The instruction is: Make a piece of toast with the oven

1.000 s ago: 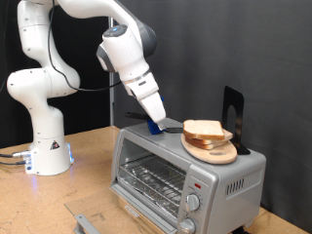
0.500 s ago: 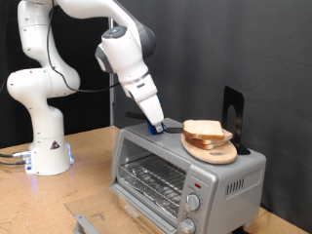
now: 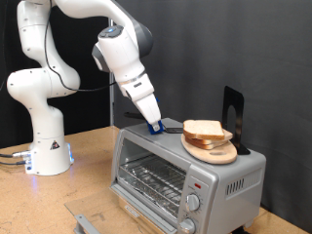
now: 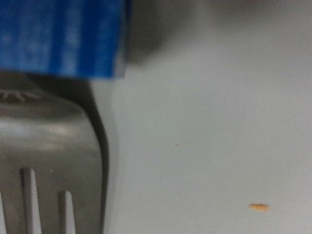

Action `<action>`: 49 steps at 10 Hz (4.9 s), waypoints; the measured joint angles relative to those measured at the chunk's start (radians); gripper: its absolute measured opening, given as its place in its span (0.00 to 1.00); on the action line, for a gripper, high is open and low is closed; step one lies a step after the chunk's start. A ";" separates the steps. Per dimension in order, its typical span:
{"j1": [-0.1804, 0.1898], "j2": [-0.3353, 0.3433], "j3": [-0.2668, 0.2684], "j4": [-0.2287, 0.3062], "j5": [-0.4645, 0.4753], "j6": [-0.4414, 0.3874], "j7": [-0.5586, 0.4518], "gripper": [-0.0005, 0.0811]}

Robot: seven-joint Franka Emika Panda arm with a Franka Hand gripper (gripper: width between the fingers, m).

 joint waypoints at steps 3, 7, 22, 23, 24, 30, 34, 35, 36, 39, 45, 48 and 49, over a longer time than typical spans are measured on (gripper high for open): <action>0.000 -0.003 0.000 -0.004 0.001 0.000 0.002 0.84; 0.000 -0.003 0.000 -0.005 0.002 0.003 0.017 0.45; -0.025 -0.081 -0.069 0.080 0.243 -0.060 0.146 0.46; -0.040 -0.075 -0.095 0.094 0.259 -0.061 0.154 0.46; -0.055 -0.066 -0.122 0.106 0.261 -0.072 0.153 0.46; -0.137 -0.005 -0.206 0.157 0.142 -0.213 0.141 0.46; -0.157 -0.074 -0.253 0.070 0.131 -0.237 0.078 0.46; -0.166 -0.096 -0.267 0.049 0.127 -0.247 0.071 0.46; -0.175 -0.118 -0.282 0.030 0.124 -0.259 0.060 0.46; -0.199 -0.171 -0.322 -0.014 0.102 -0.297 0.033 0.46; -0.206 -0.133 -0.283 -0.009 -0.021 -0.308 0.157 0.46; -0.204 -0.081 -0.252 0.029 -0.020 -0.291 0.197 0.46; -0.202 -0.071 -0.242 0.039 -0.016 -0.285 0.204 0.46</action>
